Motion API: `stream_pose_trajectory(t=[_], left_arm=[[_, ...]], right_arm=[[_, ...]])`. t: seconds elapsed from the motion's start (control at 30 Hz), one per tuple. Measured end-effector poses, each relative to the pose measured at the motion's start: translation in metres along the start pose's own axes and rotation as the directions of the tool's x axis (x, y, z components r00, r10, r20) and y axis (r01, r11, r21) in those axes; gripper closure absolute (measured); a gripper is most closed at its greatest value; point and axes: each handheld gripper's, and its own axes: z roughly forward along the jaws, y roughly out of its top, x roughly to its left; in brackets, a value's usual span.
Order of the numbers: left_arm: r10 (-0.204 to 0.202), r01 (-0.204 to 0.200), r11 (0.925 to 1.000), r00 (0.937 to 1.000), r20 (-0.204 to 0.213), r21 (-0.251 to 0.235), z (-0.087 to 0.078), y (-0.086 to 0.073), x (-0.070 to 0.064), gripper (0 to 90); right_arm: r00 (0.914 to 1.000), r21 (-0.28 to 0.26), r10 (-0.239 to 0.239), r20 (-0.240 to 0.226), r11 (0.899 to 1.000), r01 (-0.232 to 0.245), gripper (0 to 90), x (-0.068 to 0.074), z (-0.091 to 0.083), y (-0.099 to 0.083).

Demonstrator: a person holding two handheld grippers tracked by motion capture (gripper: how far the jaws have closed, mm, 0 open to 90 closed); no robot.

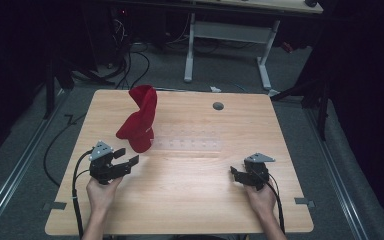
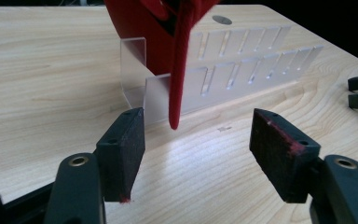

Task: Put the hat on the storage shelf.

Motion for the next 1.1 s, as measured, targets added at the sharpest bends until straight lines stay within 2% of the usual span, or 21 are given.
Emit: stream_pose_trajectory(t=[0.3,0.83,1.1], left_arm=[[-0.01,0.011,0.9997,0.9999,-0.007,0.024,0.001,-0.009,0.002,35.9],[-0.004,0.007,0.9972,0.9993,-0.037,0.075,0.007,-0.036,0.006,35.6],[0.024,-0.018,0.9941,0.9983,-0.053,0.107,0.012,-0.051,0.008,35.2]], right_arm=[[1.0,0.0,0.0,0.0,1.0,0.0,35.4,0.0,0.0,0.0],[1.0,0.0,0.0,0.0,1.0,0.0,35.4,0.0,0.0,0.0],[1.0,0.001,0.003,0.0,1.0,-0.003,35.4,0.0,0.0,0.0]])
